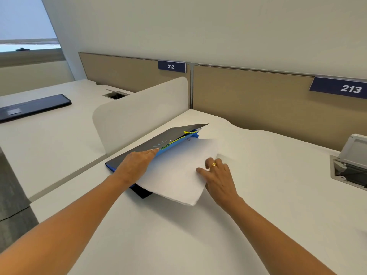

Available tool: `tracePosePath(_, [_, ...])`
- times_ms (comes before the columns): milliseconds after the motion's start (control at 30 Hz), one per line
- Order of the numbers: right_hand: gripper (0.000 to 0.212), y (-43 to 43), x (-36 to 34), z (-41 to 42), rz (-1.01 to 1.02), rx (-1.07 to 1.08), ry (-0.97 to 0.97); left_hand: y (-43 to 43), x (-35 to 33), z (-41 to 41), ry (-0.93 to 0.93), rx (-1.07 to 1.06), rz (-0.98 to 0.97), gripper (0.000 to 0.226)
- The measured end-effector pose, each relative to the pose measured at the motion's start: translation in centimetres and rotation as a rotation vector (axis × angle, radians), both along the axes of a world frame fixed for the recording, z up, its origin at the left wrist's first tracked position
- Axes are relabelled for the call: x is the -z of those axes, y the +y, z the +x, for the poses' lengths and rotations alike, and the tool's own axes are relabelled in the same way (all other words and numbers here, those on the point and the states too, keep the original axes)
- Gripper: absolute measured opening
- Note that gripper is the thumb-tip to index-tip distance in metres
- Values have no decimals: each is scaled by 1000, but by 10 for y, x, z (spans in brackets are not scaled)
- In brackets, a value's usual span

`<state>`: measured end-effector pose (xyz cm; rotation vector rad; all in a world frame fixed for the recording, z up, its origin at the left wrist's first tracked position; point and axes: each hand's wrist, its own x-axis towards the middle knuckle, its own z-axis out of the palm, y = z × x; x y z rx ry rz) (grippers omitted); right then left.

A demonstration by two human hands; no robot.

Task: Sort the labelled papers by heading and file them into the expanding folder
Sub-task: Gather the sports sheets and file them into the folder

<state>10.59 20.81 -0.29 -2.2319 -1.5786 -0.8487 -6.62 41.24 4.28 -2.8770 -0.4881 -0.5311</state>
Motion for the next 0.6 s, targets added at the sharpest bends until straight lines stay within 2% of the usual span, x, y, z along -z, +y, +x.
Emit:
tracePosePath(33, [33, 6, -2, 1, -13, -29, -66, 1, 0, 0, -3, 4, 21, 67])
tracePosePath(100, [31, 18, -8, 0, -90, -98, -109, -1, -1, -2, 6, 14, 34, 69])
tracePosePath(200, [38, 35, -20, -8, -230, -141, -15, -4, -1, -2, 22, 30, 65, 70])
tracePosePath(300, [17, 48, -31, -17, -352, -104, -2, -5, 4, -2, 22, 35, 57, 71])
tracePosePath(367, [34, 53, -38, -16, -347, -50, -9, -7, 5, -4, 42, 21, 57, 72])
tracePosePath(433, [37, 60, -40, -10, -317, -24, -28, -7, 5, -4, 53, 8, 55, 72])
tracePosePath(500, [30, 66, -40, -10, -337, -42, -48, -8, 5, -3, 29, 10, 47, 70])
tracePosePath(567, [10, 71, -33, -20, -356, -43, -83, -8, 6, -2, 17, 27, 78, 71])
tracePosePath(600, [13, 76, -27, -28, -388, -42, -47, -8, 6, -1, 13, 30, 91, 71])
